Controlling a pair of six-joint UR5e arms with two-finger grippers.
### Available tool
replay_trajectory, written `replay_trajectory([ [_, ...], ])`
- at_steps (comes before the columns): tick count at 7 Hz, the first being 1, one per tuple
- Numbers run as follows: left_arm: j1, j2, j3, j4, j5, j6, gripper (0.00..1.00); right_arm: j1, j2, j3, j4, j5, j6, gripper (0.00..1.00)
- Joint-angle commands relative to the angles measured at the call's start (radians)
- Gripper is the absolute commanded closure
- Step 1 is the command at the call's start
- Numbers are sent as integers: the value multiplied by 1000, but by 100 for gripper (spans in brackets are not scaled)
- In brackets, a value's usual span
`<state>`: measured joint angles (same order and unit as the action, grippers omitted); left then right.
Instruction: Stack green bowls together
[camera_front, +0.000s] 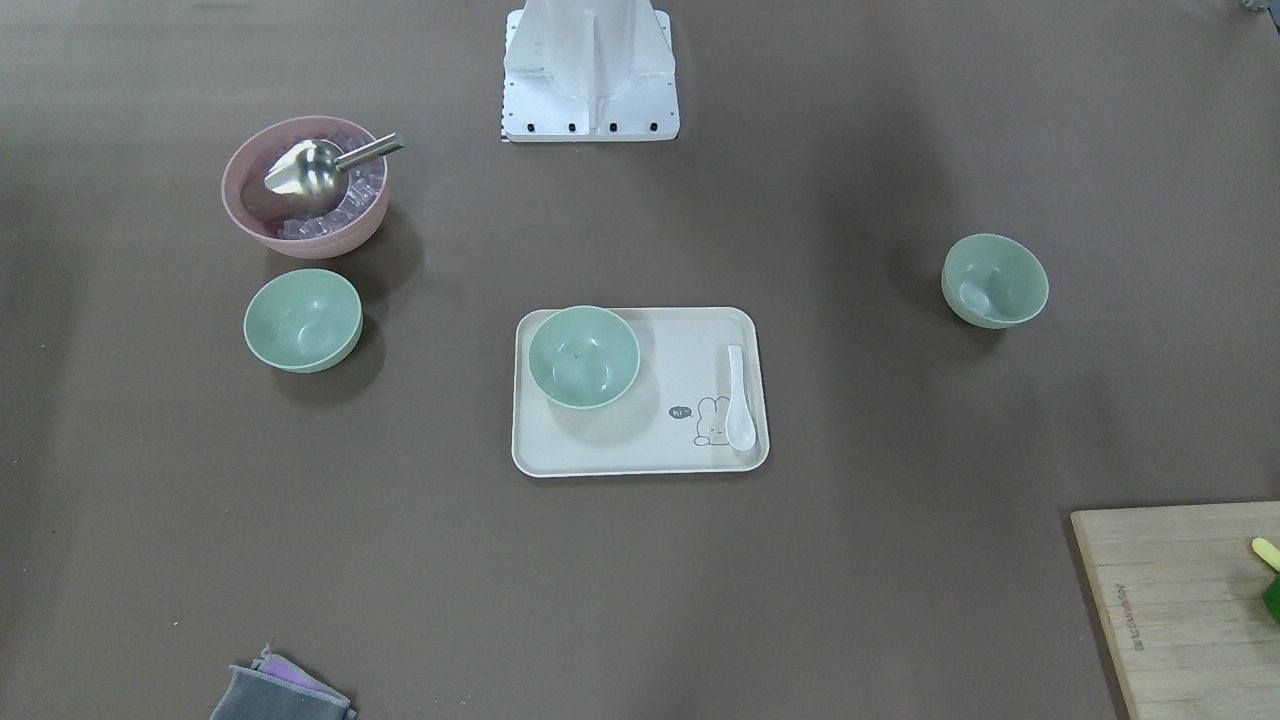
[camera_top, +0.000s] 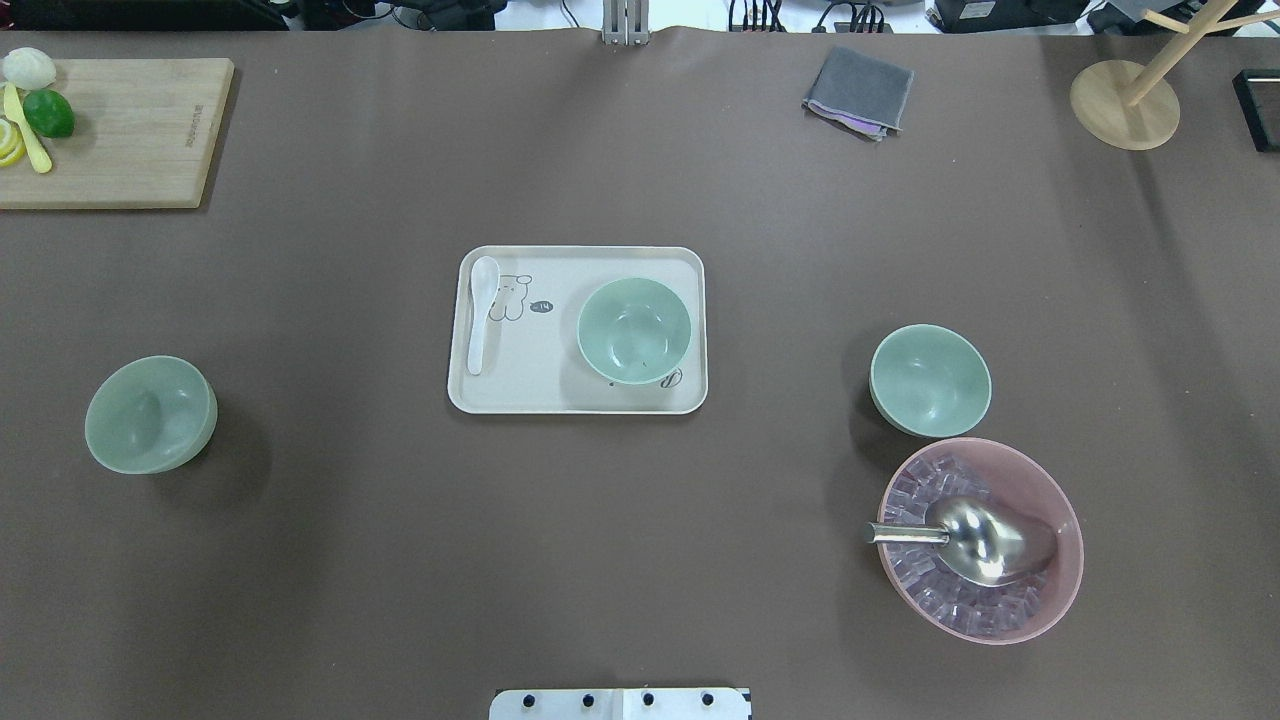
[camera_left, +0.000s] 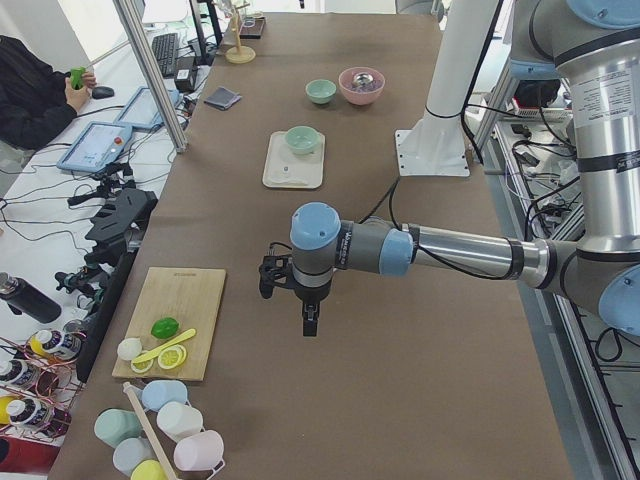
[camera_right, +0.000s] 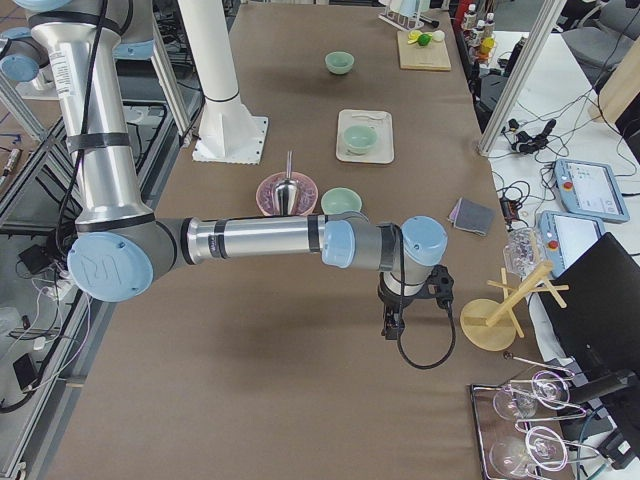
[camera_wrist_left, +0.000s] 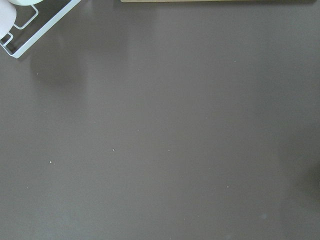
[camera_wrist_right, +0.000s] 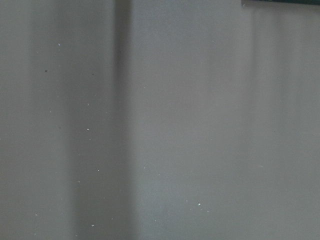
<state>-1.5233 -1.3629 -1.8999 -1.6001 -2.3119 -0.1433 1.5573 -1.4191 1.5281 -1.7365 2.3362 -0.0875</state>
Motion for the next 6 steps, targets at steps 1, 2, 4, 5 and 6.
replay_trajectory([
  [1, 0, -13, 18, -17, -6, -7, 2, 0, 0, 3, -2, 0, 0, 0],
  [2, 0, -25, 13, -29, -29, -1, 2, 0, 0, 6, -2, 0, 0, 0],
  [4, 0, -19, 31, -142, -32, 4, 2, -5, 0, 7, 0, 2, -3, 0],
  [5, 0, -18, 54, -161, -21, 2, 2, -5, -1, 4, 11, 5, -3, 0],
  [6, -1, -12, 67, -170, -21, 4, 2, -5, -1, 4, 14, 12, -5, 0],
])
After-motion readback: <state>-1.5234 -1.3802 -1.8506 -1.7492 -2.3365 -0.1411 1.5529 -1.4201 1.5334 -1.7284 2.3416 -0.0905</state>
